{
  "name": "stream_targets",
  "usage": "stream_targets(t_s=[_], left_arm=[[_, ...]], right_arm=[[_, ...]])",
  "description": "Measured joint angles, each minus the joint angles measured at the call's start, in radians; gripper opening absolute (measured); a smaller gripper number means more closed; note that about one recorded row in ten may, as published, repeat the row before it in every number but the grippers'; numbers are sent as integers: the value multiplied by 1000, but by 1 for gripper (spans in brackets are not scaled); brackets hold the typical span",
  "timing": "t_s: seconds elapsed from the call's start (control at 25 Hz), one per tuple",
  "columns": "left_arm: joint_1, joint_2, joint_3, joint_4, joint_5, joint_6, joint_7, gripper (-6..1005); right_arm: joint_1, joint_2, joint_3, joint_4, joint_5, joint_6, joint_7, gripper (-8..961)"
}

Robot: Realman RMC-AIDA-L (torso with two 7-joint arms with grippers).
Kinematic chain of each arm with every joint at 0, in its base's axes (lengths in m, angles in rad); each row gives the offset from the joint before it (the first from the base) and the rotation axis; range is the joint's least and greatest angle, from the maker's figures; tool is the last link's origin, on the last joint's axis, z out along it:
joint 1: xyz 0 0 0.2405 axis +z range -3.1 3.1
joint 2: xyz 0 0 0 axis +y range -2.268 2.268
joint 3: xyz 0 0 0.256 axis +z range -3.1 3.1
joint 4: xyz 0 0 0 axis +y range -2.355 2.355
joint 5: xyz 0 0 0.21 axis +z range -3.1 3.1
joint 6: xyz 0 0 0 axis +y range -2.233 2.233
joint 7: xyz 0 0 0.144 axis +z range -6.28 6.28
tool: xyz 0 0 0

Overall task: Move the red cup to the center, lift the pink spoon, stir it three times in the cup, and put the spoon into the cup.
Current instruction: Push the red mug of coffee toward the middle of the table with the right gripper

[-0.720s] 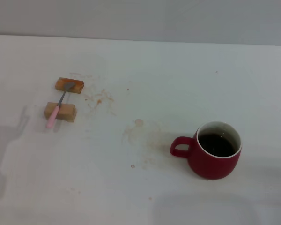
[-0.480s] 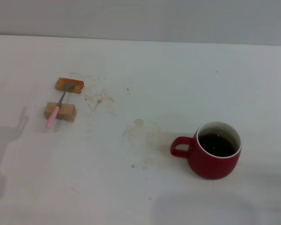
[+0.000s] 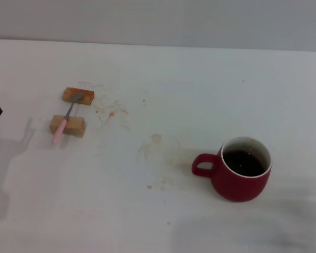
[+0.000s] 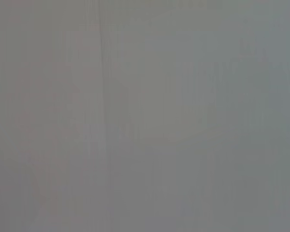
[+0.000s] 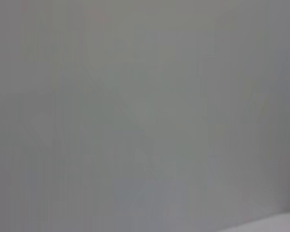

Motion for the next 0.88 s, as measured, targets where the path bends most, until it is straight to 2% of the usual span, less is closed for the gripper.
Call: stream_targets(t_s=[0.4,0.88], left_arm=[[-22,1,0,1,0,-38,0,864],[-29,2,0,1,-2,-41,0,864]], right_arm=[[30,0,-38,64,-7,99,-109,0],[65,0,-55,103,-21,212,-113,0]])
